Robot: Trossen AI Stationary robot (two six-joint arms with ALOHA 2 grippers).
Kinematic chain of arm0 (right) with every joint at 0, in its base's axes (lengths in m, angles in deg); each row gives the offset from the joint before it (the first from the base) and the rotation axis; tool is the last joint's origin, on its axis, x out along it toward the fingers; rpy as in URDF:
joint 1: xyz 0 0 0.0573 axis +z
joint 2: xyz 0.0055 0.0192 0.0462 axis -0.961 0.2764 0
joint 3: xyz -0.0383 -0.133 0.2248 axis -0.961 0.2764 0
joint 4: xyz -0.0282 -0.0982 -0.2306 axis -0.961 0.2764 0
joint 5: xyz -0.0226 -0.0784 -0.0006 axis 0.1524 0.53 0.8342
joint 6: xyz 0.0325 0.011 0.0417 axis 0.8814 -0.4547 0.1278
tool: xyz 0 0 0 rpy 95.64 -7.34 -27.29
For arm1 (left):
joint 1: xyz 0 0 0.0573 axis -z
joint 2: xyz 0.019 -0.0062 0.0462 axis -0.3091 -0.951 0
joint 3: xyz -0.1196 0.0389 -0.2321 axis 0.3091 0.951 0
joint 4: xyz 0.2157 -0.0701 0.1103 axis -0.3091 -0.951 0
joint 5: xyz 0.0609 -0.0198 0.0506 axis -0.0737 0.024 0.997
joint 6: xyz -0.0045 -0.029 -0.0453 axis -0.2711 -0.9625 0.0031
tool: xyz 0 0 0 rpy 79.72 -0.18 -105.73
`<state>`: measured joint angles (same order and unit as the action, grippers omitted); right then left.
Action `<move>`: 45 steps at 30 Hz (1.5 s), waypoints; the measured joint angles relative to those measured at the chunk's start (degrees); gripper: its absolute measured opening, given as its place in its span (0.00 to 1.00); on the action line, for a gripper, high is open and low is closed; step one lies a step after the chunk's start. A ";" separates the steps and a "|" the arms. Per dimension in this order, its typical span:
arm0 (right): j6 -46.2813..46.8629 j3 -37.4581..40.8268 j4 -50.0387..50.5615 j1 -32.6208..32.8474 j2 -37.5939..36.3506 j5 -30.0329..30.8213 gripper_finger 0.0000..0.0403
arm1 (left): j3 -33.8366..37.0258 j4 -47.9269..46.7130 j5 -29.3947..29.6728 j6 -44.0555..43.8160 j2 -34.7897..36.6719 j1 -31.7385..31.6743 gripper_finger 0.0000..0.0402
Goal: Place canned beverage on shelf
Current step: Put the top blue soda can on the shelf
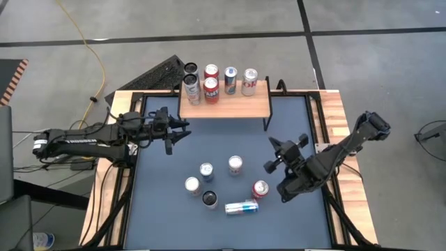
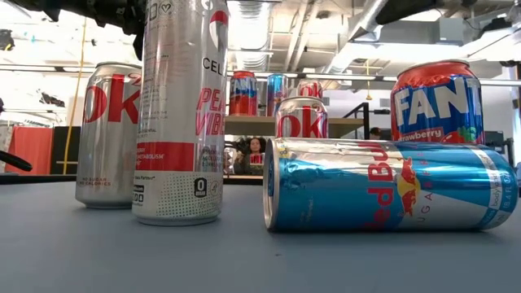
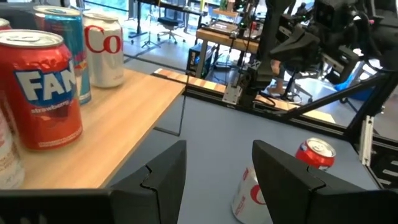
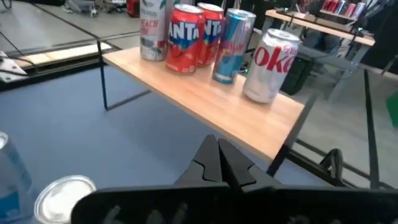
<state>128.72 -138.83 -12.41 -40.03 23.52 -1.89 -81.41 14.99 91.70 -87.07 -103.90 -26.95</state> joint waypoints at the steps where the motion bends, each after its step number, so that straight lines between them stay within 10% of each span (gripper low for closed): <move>1: 0.09 0.00 -0.26 0.26 0.00 0.01 0.00 | 0.00 0.02 -0.40 0.03 0.00 0.00 0.43; 15: -0.39 -0.02 -0.34 1.32 -0.22 0.21 0.00 | 0.00 3.31 -2.04 3.66 -1.67 6.01 0.43; 28: -0.95 -0.02 -0.56 1.30 -0.20 0.18 0.00 | -0.04 6.95 12.83 13.83 -7.92 5.68 0.43; 38: -1.03 -0.02 -0.56 1.30 -0.17 0.18 0.00 | -0.04 7.78 1.22 13.44 -9.35 -9.68 0.43; 45: -1.03 -0.02 -0.59 1.30 -0.17 0.14 0.00 | -0.04 7.13 -4.84 10.72 -9.46 -6.87 0.43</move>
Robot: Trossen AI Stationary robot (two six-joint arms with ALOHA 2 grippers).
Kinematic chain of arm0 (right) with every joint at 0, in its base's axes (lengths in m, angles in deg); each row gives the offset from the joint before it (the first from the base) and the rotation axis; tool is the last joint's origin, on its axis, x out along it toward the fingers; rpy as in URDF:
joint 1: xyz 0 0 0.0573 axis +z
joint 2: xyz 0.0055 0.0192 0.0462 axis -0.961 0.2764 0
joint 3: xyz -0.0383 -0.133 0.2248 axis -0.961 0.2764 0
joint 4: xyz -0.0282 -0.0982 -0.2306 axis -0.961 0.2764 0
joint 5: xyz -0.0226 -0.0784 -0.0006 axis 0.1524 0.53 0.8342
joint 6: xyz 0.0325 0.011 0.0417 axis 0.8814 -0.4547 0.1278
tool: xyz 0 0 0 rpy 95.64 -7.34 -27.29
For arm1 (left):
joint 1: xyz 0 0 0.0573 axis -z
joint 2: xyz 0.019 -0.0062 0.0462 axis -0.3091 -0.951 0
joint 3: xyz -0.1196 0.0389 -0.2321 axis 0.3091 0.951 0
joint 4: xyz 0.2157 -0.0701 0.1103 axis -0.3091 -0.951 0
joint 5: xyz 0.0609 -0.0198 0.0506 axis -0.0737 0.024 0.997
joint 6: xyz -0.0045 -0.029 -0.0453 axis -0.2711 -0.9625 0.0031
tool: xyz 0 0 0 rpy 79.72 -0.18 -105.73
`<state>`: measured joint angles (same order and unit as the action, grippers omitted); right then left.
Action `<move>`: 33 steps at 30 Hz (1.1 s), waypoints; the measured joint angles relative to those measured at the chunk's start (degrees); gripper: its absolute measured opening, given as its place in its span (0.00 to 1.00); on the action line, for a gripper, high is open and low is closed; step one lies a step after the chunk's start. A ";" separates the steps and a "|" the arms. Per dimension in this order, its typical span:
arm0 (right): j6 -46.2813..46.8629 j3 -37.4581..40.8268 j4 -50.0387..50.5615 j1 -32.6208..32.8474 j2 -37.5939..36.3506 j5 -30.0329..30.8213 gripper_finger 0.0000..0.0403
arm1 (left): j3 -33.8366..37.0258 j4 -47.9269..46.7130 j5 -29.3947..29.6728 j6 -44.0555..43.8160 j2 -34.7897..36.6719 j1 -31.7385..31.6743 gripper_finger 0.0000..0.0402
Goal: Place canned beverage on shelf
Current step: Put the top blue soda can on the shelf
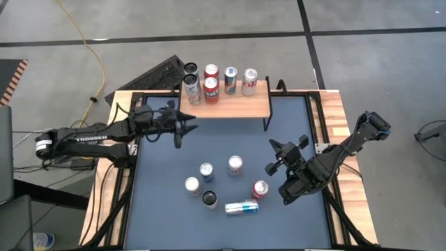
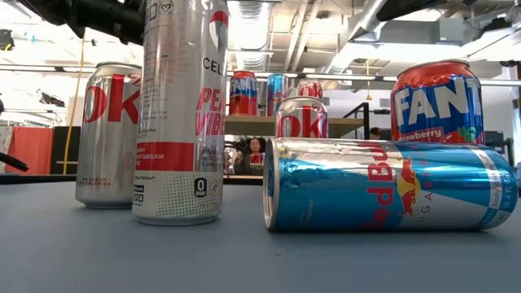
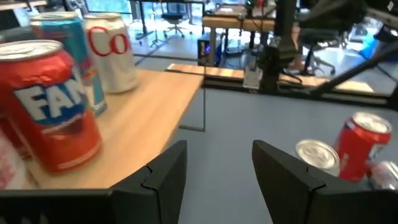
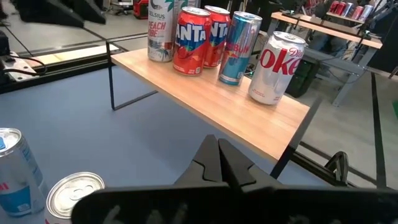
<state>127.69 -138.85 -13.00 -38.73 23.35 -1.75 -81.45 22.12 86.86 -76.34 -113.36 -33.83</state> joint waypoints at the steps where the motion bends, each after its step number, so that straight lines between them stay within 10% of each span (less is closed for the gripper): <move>1: 0.00 0.00 0.00 0.00 0.02 0.00 0.00 | 0.00 -0.13 0.55 0.53 -0.08 0.64 0.43; 9: -0.07 0.00 0.07 -0.51 0.02 -0.02 0.00 | 0.00 1.43 2.89 5.60 -2.20 -4.17 0.43; 16: -0.17 0.00 0.02 -1.29 0.02 -0.13 0.00 | 0.02 1.30 -9.36 -0.57 -2.61 -9.32 0.43; 24: -0.06 0.00 -0.16 -1.25 0.02 -0.35 0.00 | 0.02 4.02 -20.30 -7.67 -2.56 6.36 0.43; 33: -0.07 0.00 -0.87 -1.25 0.02 -0.37 0.00 | 0.02 12.52 -10.41 -3.56 -2.08 19.99 0.43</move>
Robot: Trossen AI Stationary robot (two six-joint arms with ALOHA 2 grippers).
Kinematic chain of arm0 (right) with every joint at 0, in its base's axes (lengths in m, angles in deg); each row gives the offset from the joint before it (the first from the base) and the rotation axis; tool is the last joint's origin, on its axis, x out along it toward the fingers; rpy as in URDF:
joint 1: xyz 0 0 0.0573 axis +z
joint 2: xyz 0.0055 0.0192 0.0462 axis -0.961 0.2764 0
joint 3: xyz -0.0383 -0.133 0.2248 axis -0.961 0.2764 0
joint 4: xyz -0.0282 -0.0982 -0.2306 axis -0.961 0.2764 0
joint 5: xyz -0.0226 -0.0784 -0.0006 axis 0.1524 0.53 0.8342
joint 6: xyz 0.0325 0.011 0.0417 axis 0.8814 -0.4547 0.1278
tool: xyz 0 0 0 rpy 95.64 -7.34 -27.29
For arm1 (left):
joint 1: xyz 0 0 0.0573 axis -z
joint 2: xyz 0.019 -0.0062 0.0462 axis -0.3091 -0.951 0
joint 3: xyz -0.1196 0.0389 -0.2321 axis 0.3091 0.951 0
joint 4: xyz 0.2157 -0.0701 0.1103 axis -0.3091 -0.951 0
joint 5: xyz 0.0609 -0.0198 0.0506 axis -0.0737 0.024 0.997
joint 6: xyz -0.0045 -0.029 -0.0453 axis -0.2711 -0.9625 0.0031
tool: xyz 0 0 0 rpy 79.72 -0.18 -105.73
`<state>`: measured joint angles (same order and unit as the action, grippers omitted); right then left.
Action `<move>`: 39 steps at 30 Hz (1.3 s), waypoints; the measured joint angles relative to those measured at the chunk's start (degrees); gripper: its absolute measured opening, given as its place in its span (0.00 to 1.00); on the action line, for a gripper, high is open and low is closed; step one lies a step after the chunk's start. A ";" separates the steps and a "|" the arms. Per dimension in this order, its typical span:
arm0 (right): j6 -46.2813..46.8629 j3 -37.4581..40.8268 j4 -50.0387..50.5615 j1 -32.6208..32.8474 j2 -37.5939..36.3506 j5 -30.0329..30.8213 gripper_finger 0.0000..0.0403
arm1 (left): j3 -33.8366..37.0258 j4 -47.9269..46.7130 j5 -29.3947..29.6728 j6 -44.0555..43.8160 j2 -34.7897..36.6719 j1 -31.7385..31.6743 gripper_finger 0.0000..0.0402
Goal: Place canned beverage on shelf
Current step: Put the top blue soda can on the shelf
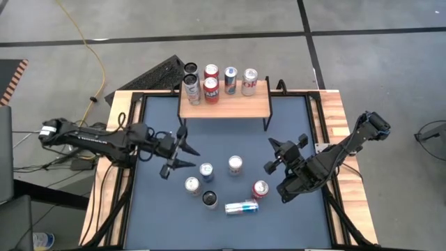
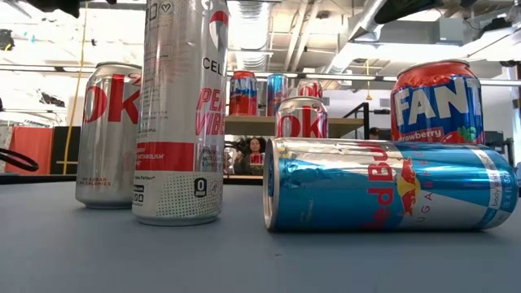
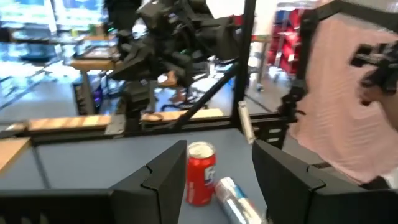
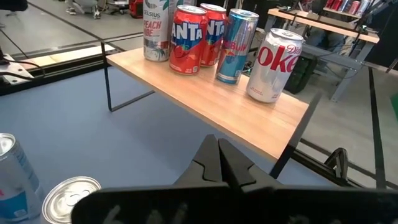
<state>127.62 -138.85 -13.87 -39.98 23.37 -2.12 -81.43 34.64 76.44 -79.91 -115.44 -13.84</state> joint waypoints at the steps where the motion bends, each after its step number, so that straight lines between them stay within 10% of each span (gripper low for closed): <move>1: 0.00 0.00 -0.11 0.00 0.00 0.00 0.00 | 0.00 -0.35 1.38 -0.03 -0.02 0.38 0.43; 39: -2.54 0.00 -1.27 0.00 0.00 -1.06 0.00 | 0.00 0.01 9.17 -2.64 -0.07 0.77 0.43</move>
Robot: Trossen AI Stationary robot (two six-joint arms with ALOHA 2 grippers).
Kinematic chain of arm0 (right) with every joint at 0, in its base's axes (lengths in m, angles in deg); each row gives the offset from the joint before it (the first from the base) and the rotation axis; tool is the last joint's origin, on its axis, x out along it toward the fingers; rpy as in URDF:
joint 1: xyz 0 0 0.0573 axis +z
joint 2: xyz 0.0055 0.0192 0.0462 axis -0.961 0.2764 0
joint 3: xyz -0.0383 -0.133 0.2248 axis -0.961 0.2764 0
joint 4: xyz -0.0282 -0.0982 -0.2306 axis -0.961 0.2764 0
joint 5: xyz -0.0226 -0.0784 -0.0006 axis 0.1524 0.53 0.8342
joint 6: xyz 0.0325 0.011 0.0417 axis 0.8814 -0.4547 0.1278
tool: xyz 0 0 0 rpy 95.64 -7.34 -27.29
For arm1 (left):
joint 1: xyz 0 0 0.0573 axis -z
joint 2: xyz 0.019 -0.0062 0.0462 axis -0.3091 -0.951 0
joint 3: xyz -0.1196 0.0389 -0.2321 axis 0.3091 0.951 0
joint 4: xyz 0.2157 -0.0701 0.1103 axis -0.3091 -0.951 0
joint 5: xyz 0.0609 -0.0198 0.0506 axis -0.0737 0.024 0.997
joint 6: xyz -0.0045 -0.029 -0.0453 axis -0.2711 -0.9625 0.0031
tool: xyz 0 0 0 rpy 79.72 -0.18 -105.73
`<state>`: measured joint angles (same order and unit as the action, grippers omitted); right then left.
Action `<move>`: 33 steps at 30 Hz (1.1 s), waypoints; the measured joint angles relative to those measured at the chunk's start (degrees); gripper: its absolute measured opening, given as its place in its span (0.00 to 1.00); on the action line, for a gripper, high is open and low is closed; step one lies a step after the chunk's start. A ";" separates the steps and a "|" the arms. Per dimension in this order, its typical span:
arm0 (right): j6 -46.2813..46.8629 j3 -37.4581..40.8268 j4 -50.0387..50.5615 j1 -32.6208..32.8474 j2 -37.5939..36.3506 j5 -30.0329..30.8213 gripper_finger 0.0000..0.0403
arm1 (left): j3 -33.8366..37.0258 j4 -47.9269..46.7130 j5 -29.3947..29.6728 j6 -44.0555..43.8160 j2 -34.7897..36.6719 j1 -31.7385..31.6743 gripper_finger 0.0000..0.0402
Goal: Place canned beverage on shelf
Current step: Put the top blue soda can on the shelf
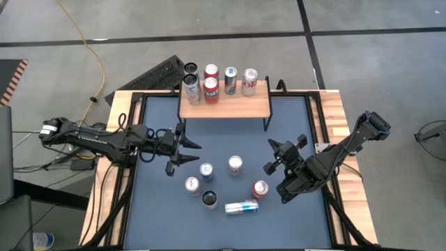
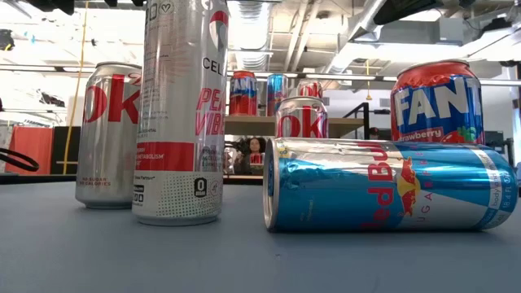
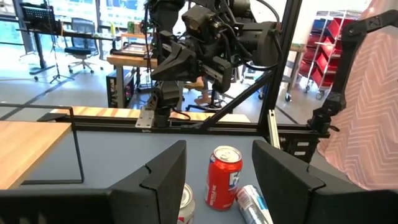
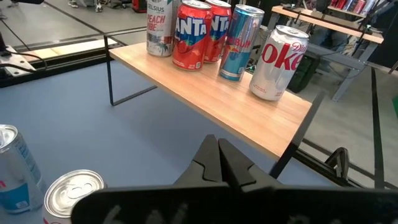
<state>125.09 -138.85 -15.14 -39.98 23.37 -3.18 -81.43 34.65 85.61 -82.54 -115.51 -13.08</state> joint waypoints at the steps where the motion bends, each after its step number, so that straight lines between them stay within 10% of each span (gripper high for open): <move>1: 0.00 0.00 0.00 0.00 0.00 -0.01 0.00 | 0.00 0.00 0.00 -0.02 0.00 0.00 0.43; 17: 0.00 0.00 0.00 0.00 0.00 -0.23 0.00 | 0.00 0.00 1.62 -0.09 0.00 0.00 0.43; 33: -0.44 -0.01 0.03 -0.42 0.00 -2.93 0.00 | 0.00 1.34 17.07 0.54 0.00 -0.04 0.43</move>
<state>124.65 -138.86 -15.11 -40.40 23.37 -6.11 -81.43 35.99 102.68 -82.00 -115.51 -13.12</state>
